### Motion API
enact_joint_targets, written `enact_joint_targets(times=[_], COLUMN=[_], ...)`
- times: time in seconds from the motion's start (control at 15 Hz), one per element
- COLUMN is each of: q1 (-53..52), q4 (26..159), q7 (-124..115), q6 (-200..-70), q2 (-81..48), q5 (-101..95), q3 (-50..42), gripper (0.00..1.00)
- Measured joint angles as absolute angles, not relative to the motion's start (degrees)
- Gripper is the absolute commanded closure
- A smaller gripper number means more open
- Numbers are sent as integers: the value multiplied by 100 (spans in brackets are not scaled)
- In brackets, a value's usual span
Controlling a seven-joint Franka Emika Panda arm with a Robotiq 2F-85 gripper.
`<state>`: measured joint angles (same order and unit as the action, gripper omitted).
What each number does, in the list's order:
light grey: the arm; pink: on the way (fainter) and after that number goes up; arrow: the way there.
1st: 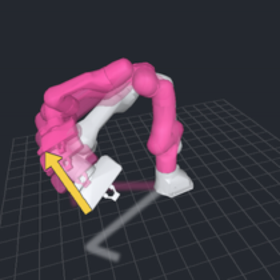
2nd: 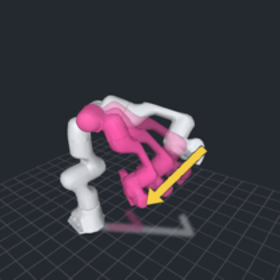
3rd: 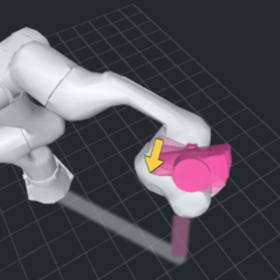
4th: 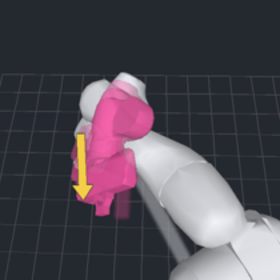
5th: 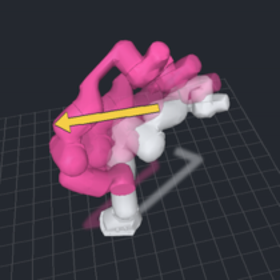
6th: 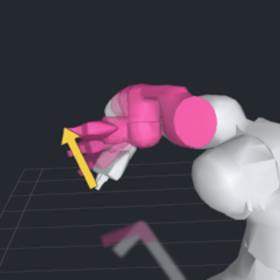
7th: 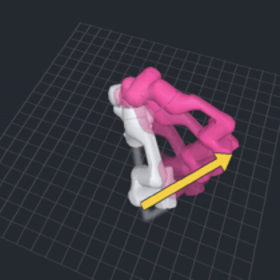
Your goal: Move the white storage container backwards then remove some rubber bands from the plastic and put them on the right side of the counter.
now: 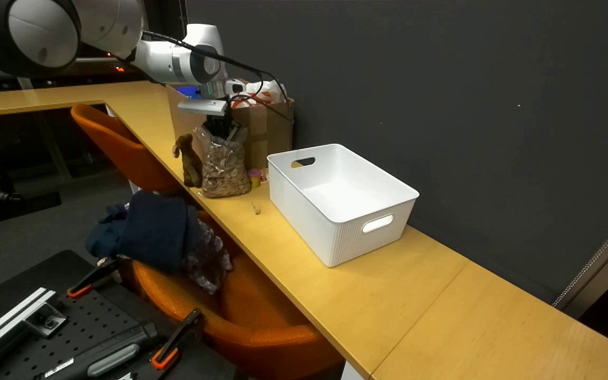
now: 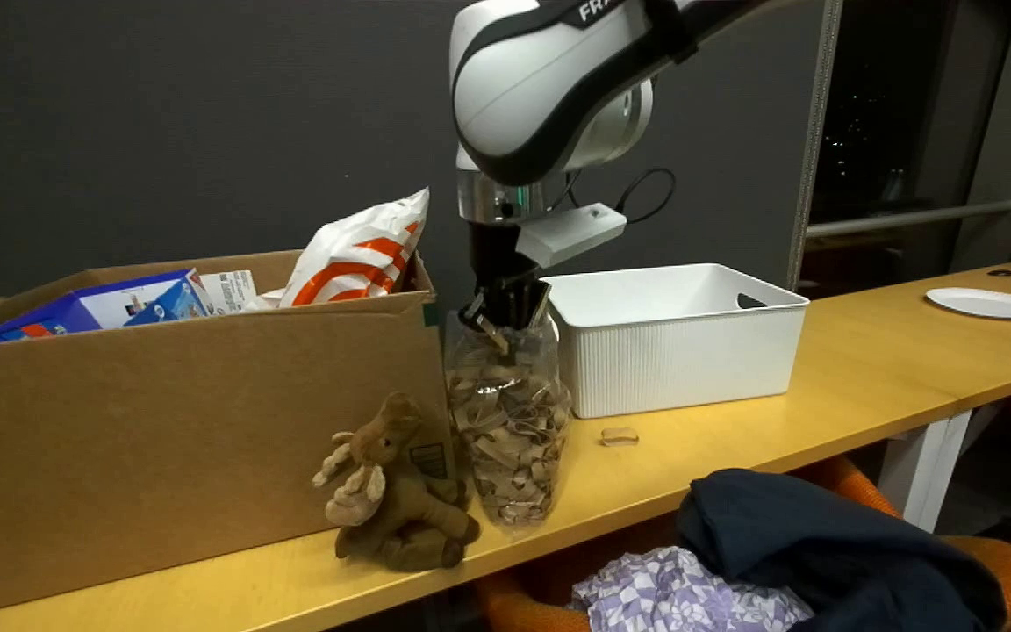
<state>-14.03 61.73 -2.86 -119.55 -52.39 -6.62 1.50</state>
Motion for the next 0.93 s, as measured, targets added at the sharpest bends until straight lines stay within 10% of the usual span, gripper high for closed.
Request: enact_joint_targets(times=[0.93], q1=[-1015], q4=[7130], q7=[-743], q6=[-11598], q2=[-3422], q5=[-624], q3=[137], gripper=[99])
